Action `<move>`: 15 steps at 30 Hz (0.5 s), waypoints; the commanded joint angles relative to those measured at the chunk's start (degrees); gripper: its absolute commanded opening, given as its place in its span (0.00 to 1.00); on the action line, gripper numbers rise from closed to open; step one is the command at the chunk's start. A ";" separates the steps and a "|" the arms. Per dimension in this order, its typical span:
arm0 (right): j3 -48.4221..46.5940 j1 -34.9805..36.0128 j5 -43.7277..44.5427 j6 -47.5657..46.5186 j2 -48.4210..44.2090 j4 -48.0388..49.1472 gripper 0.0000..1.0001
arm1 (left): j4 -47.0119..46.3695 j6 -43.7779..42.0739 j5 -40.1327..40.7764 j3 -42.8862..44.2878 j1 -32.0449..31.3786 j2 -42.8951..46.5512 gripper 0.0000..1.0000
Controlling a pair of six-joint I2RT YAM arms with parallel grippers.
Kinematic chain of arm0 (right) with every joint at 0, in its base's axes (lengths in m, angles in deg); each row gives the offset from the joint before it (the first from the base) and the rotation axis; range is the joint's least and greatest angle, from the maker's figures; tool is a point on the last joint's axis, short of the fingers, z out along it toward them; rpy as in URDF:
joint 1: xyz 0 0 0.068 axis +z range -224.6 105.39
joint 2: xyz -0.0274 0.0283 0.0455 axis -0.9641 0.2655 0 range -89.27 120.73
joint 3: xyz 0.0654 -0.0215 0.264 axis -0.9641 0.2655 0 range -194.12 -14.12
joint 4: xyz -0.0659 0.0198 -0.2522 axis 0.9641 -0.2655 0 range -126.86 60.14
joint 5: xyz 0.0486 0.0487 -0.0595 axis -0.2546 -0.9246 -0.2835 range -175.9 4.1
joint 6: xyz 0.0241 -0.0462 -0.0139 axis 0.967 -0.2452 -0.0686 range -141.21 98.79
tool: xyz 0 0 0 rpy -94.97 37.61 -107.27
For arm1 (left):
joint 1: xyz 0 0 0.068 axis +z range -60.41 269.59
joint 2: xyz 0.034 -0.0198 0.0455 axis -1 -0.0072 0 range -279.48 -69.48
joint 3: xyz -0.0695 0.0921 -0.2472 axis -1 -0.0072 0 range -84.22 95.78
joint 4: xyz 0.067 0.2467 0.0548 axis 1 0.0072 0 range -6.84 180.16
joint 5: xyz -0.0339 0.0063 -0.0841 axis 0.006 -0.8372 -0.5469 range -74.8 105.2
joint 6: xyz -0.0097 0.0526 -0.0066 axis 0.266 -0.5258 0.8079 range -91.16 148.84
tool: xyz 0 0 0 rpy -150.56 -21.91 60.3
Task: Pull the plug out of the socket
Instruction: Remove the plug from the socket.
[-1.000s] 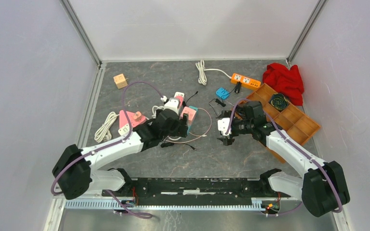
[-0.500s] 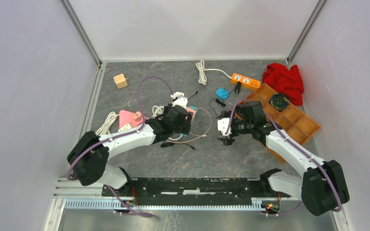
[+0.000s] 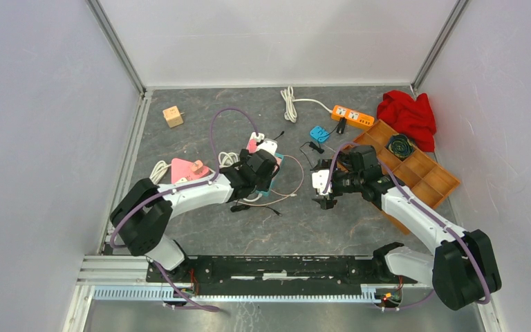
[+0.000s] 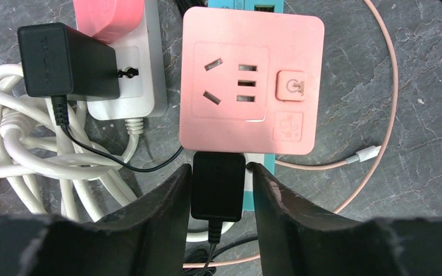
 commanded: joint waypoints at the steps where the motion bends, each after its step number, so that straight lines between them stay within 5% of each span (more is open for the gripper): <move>1: -1.32 -0.30 -0.23 -1.40 -0.10 -0.03 0.98 | -1.62 -2.33 1.48 2.97 -0.25 -1.64 0.47; 6: -1.40 -0.28 -0.23 -1.54 -0.02 -0.16 0.98 | -1.39 -2.29 1.53 3.41 -0.25 -2.35 0.42; 15: -1.50 -0.28 -1.15 -1.51 0.73 -0.50 0.98 | -1.16 -2.45 0.95 3.11 -0.25 -1.36 0.04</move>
